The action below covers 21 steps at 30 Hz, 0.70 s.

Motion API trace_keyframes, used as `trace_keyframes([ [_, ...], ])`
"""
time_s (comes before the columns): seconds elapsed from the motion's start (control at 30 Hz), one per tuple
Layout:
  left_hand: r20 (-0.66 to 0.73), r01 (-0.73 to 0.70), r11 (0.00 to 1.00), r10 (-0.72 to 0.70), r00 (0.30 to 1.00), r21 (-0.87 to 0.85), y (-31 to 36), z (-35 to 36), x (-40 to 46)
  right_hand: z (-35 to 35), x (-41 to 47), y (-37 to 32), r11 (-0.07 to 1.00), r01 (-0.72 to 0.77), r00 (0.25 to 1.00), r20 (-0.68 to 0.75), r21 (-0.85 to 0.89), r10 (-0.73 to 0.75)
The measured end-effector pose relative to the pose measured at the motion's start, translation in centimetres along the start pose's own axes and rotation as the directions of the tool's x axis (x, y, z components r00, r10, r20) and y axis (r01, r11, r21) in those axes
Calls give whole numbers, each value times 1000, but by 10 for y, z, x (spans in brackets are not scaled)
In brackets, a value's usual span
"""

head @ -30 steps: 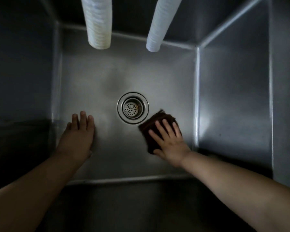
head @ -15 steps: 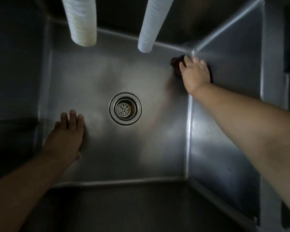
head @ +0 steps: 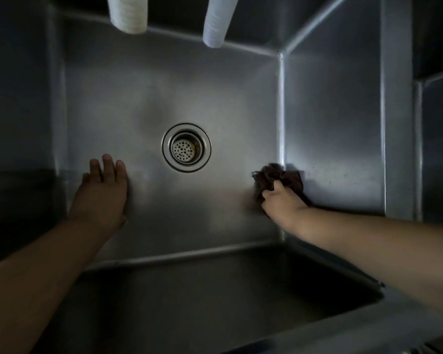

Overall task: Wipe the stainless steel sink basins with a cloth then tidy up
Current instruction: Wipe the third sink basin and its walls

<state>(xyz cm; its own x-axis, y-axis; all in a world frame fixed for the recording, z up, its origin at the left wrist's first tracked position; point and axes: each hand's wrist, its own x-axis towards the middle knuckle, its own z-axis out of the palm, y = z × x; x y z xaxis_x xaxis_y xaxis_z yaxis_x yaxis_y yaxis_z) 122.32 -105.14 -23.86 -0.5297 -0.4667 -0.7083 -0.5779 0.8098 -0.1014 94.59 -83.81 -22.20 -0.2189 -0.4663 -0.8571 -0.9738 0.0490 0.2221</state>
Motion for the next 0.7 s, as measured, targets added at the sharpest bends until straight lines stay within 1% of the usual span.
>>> trace_keyframes([
  [0.03, 0, -3, 1000, 3, 1000, -12, -1, 1, 0, 2, -3, -3, 998, 4, 1000, 24, 56, -6],
  [0.07, -1, -4, 999, 4, 1000, -33, -2, 1, 0, 5, -8, -9, 990, -11, 996, 94, 141, -2],
  [0.13, -3, -5, 997, 5, 1000, -74, -3, 4, 0, 16, -15, -16, 974, 33, 973, 214, 226, -82],
  [0.17, 0, -4, 996, 4, 1000, -91, -3, 4, 0, 22, -19, -18, 962, 80, 963, 230, 260, -142],
  [0.2, 3, -2, 995, 2, 1000, -101, -3, 5, 1, 24, -24, -21, 947, 102, 959, 222, 306, -175],
  [0.3, 0, 0, 997, 0, 1000, -75, -3, 5, 2, 22, -25, -33, 881, 94, 971, 155, 463, -185],
  [0.47, -5, 16, 997, -17, 1000, -78, -3, 7, 3, 4, -23, -63, 809, 120, 974, 90, 575, -209],
  [0.53, -14, 9, 997, -10, 1000, -80, -6, 8, 2, -8, -22, -87, 759, 179, 967, 29, 626, -253],
  [0.6, 4, 2, 997, -2, 1000, -76, -7, 5, -3, -24, -18, -114, 735, 251, 955, -35, 630, -296],
  [0.7, 43, 26, 990, -20, 999, -141, -8, -7, -6, -44, -9, -143, 689, 352, 919, -96, 633, -382],
])
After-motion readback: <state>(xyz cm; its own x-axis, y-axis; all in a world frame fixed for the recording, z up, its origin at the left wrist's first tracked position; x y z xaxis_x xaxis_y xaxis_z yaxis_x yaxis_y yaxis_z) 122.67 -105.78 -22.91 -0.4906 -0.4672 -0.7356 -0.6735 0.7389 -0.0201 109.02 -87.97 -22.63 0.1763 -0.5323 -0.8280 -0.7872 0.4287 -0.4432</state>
